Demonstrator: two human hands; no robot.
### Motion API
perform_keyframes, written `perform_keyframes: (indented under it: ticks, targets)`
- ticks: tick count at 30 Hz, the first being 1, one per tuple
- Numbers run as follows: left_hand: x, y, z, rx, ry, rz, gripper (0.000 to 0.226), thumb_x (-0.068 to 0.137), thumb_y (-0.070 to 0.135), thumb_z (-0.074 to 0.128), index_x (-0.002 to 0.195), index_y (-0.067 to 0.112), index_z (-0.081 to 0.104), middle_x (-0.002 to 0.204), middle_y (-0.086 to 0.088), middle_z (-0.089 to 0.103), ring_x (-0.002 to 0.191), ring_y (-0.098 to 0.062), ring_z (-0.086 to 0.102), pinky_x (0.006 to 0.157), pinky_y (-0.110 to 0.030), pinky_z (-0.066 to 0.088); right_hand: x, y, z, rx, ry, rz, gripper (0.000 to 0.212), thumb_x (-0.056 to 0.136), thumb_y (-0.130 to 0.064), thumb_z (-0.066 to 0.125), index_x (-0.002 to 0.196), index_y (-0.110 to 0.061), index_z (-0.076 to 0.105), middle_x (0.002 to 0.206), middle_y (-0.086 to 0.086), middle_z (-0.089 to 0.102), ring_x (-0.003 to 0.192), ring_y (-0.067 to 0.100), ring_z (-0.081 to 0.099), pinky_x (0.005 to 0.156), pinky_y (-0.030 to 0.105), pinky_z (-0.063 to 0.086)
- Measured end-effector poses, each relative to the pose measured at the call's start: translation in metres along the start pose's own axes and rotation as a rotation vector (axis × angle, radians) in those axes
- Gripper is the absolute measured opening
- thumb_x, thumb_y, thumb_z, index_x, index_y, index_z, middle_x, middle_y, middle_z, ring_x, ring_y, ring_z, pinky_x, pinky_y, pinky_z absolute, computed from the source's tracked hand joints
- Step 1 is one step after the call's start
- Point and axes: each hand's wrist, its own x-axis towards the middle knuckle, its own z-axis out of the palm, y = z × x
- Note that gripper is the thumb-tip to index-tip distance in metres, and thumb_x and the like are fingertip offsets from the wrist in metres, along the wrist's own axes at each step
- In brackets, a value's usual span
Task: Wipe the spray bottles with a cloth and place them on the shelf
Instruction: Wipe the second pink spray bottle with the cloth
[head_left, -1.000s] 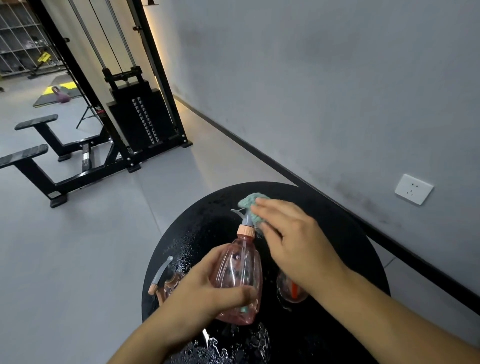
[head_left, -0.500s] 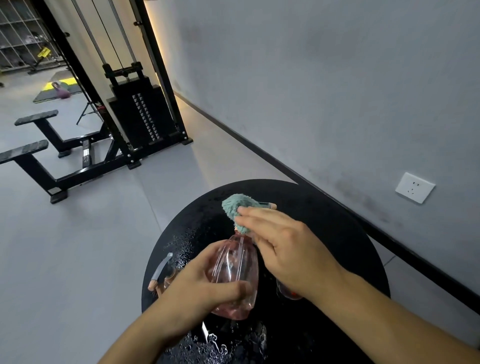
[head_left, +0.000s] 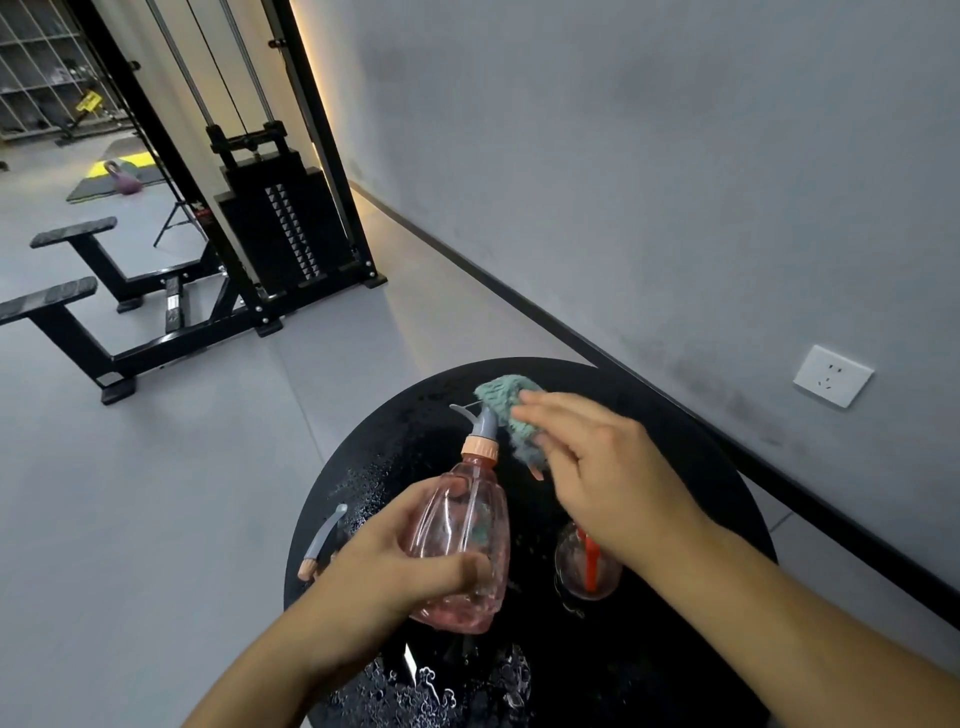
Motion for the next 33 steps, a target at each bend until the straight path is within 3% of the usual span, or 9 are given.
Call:
perform_keyframes:
  ticks: [3,7,11,17,20,23,28,33]
  targets:
    - [0.0,0.001,-0.003,-0.06,-0.006,-0.022,0.066,0.061,0.017,0.092,0.122,0.035,0.073,0.117,-0.02,0.076,0.105,-0.041,0.076,0.092,-0.051,0.062,0.0,0.004,-0.004,0.032,0.064,0.055,0.04,0.099,-0.007,0.063,0.135,-0.024,0.067,0.141,-0.012,0.061,0.13,-0.001,0.053,0.114,0.017,0.04]
    - [0.003,0.003,0.002,-0.104,0.01,-0.002,0.053,0.069,0.008,0.085,0.116,0.03,0.076,0.116,-0.025,0.074,0.102,-0.044,0.074,0.092,-0.056,0.062,-0.006,-0.002,0.003,0.02,-0.035,0.021,0.039,0.1,-0.011,0.062,0.136,-0.027,0.067,0.14,-0.015,0.062,0.13,-0.003,0.053,0.113,0.016,0.04]
    - [0.004,0.003,0.0,-0.146,0.041,-0.002,0.057,0.067,0.009,0.087,0.12,0.026,0.074,0.12,-0.029,0.072,0.104,-0.05,0.072,0.098,-0.066,0.055,-0.008,-0.006,0.006,-0.002,-0.122,0.047,0.034,0.101,-0.017,0.061,0.133,-0.03,0.068,0.132,-0.019,0.063,0.121,-0.002,0.057,0.105,0.011,0.043]
    - [0.001,0.001,0.003,-0.131,-0.012,-0.029,0.056,0.065,0.011,0.088,0.116,0.031,0.076,0.118,-0.026,0.073,0.103,-0.044,0.075,0.088,-0.051,0.064,-0.013,-0.007,0.007,-0.01,-0.107,0.053,0.036,0.101,-0.017,0.062,0.135,-0.027,0.066,0.134,-0.017,0.064,0.124,-0.003,0.055,0.106,0.005,0.037]
    - [0.002,0.004,0.002,-0.133,-0.01,-0.007,0.053,0.07,0.007,0.084,0.117,0.03,0.076,0.115,-0.025,0.075,0.099,-0.041,0.076,0.088,-0.051,0.063,-0.012,-0.008,0.004,0.031,-0.109,0.068,0.034,0.101,-0.019,0.062,0.133,-0.028,0.067,0.132,-0.019,0.064,0.122,-0.007,0.055,0.103,0.001,0.034]
    - [0.002,0.005,-0.002,-0.192,-0.005,-0.018,0.061,0.063,0.011,0.09,0.119,0.025,0.075,0.115,-0.026,0.075,0.097,-0.041,0.075,0.083,-0.049,0.063,-0.013,-0.009,0.001,0.086,-0.135,0.086,0.032,0.101,-0.02,0.063,0.13,-0.03,0.07,0.124,-0.026,0.064,0.119,-0.013,0.053,0.096,-0.003,0.034]
    - [0.001,0.002,-0.001,-0.175,-0.05,-0.023,0.062,0.058,0.018,0.09,0.119,0.023,0.076,0.114,-0.024,0.075,0.099,-0.039,0.074,0.083,-0.045,0.062,-0.011,-0.009,-0.003,0.238,-0.007,0.176,0.031,0.099,-0.018,0.065,0.127,-0.031,0.072,0.123,-0.026,0.064,0.114,-0.019,0.052,0.09,-0.005,0.037]
    - [0.003,0.0,-0.004,-0.211,-0.012,-0.001,0.062,0.059,0.015,0.088,0.12,0.016,0.074,0.107,-0.023,0.073,0.09,-0.036,0.074,0.076,-0.043,0.062,-0.013,-0.01,-0.003,0.199,-0.072,0.161,0.03,0.098,-0.02,0.066,0.124,-0.032,0.073,0.116,-0.031,0.065,0.113,-0.019,0.054,0.091,-0.004,0.037]
